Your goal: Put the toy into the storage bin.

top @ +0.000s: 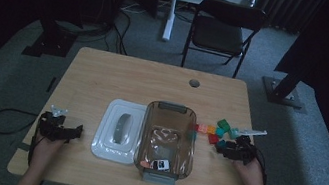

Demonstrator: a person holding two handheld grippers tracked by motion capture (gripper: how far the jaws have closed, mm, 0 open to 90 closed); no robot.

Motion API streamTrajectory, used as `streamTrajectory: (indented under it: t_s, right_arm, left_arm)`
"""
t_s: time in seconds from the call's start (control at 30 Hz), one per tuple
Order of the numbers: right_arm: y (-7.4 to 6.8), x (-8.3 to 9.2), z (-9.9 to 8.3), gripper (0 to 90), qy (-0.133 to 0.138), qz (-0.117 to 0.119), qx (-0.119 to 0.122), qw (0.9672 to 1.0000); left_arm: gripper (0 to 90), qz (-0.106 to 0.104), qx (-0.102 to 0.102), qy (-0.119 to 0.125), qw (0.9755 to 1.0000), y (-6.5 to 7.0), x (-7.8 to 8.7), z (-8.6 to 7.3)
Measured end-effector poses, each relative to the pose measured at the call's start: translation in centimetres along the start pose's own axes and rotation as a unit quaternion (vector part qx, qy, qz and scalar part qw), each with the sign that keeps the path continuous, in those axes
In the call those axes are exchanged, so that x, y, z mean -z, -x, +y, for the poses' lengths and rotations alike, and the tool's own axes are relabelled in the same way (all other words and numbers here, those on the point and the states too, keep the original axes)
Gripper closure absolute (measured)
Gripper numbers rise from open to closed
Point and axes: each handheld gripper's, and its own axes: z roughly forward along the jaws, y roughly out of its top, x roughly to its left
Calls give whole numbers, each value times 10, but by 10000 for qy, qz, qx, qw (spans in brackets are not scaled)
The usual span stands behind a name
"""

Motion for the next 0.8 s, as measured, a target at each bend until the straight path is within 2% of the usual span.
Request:
streamTrajectory:
  t_s: [0.07, 0.1, 0.17, 0.37, 0.57, 0.8]
  right_arm:
    - [0, -3, 0, 424, -41, 5, -12, 10000]
    - [0, -5, -1, 466, -57, -68, 10, 10000]
    - [-1, -7, -1, 480, -125, -88, 27, 9999]
    - [0, -7, -1, 568, -104, -230, 24, 9997]
    - [-1, 3, 0, 585, -16, -209, 102, 9997]
    - [-9, 23, 1, 586, 143, -63, 200, 9997]
  left_arm:
    - [20, 1, 0, 0, 10000, 0, 0, 0]
    - [19, 2, 0, -1, 10000, 0, 0, 0]
    - [20, 1, 0, 0, 10000, 0, 0, 0]
    - [20, 1, -1, 0, 10000, 0, 0, 0]
    - [20, 1, -1, 0, 10000, 0, 0, 0]
    - [20, 0, 0, 1, 10000, 0, 0, 0]
